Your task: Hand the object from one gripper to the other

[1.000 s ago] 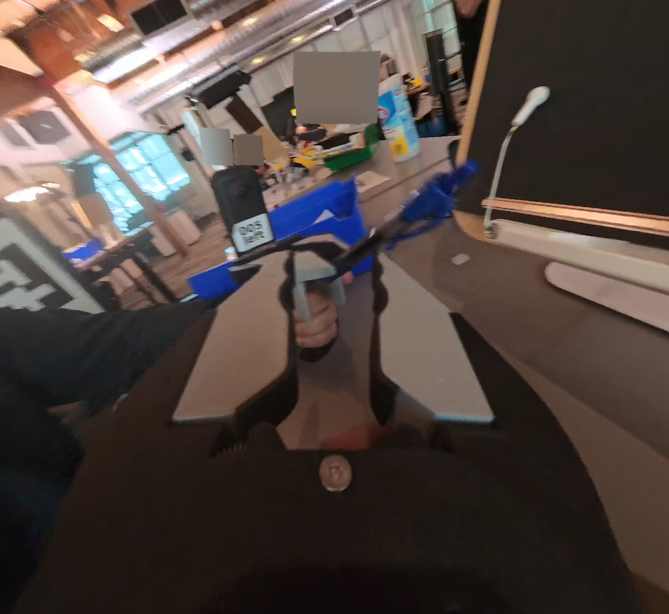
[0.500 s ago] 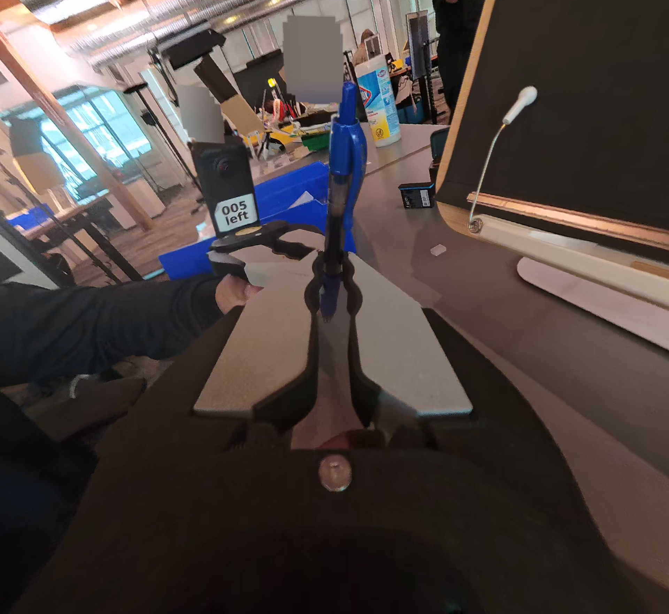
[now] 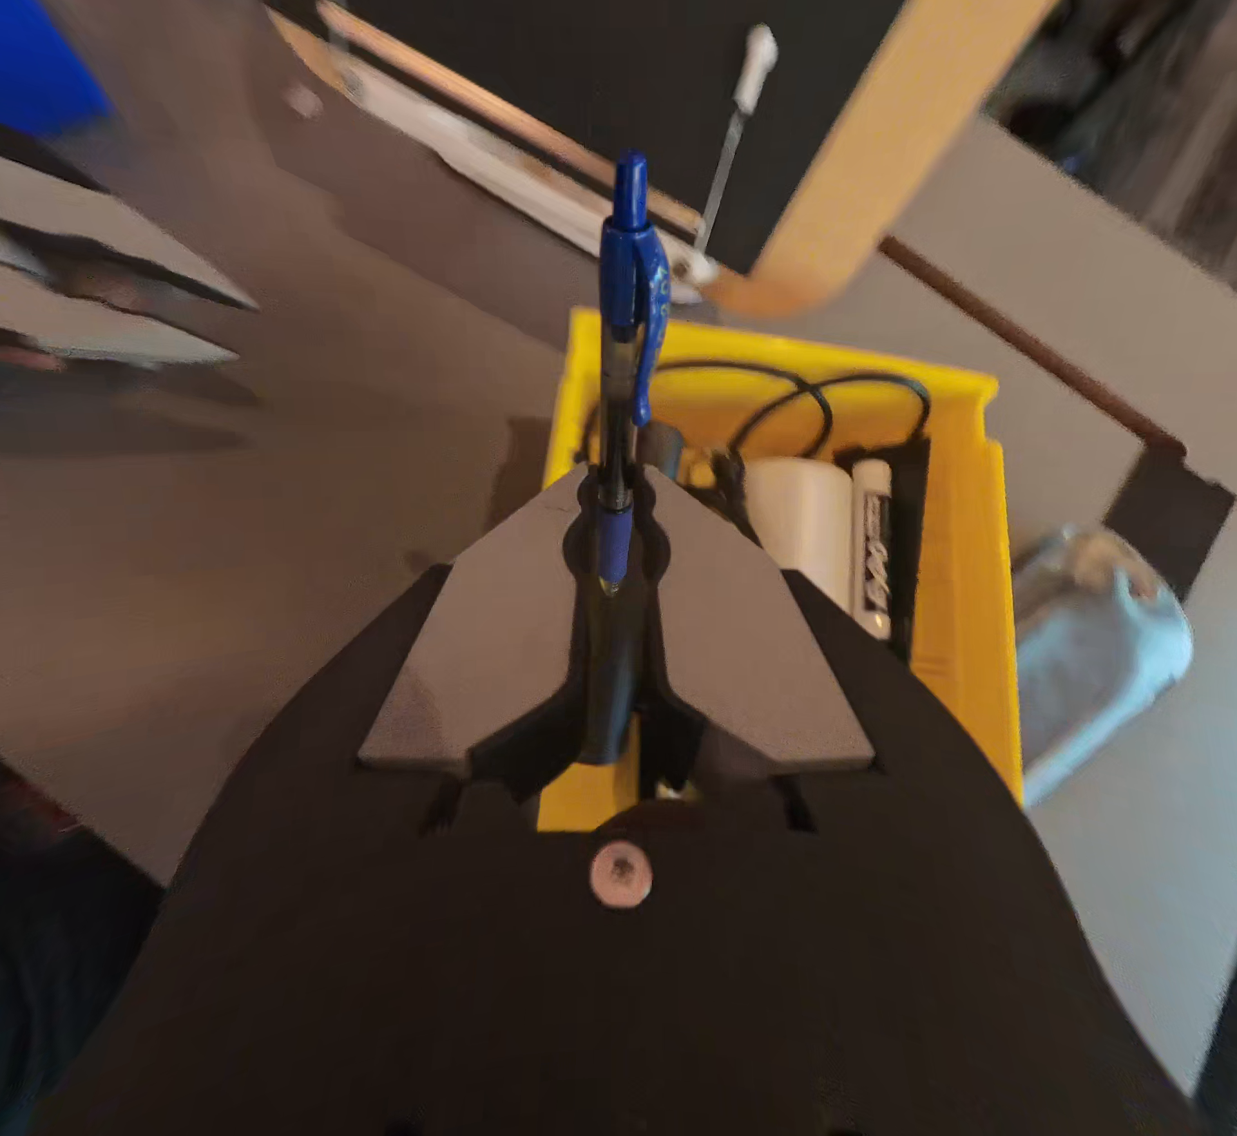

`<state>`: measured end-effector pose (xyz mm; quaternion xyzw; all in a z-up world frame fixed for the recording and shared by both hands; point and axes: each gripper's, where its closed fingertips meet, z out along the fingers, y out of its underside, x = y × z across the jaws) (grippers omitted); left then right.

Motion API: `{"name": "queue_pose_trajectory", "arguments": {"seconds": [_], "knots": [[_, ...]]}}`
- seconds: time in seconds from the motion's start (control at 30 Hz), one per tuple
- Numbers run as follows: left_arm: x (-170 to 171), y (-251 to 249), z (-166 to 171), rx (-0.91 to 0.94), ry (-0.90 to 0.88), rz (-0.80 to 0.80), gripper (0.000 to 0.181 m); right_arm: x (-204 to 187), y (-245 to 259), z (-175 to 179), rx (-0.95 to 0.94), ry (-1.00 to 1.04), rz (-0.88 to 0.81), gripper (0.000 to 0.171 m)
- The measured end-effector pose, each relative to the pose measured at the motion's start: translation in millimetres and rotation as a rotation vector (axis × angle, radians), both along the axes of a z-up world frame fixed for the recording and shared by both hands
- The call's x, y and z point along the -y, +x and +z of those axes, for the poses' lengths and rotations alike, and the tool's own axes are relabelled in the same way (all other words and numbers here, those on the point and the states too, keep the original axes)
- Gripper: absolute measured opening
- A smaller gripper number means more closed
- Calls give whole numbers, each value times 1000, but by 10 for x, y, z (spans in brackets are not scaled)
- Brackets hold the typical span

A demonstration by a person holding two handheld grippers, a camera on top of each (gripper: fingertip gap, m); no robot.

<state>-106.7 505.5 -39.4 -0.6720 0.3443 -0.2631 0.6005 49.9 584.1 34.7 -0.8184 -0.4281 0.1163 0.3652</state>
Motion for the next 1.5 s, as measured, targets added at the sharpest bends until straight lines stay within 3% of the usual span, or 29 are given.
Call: {"name": "queue_pose_trajectory", "arguments": {"seconds": [0.13, 0.57, 0.77, 1.03, 1.17, 1.5], "knots": [[49, 64, -45, -76, 41, -8, 17, -57, 83, -238, -67, -104, -28, 7], [37, 39, -65, -79, 24, -4, 20, 304, -311, 136, -349, -161, 147, 6], [244, 204, 115, 80, -45, -138, 32, 676, -758, 258, -569, -214, 269, 6], [502, 260, 583, 264, 22, -217, 34, 1080, -1390, 33, -673, -245, 338, 6], [466, 219, 549, 231, 47, -194, 11, 1133, -1536, -14, -706, -275, 348, 6], [559, 232, 589, 350, -119, -333, 10, 1214, -1517, 30, -819, -347, 405, 6]]}}
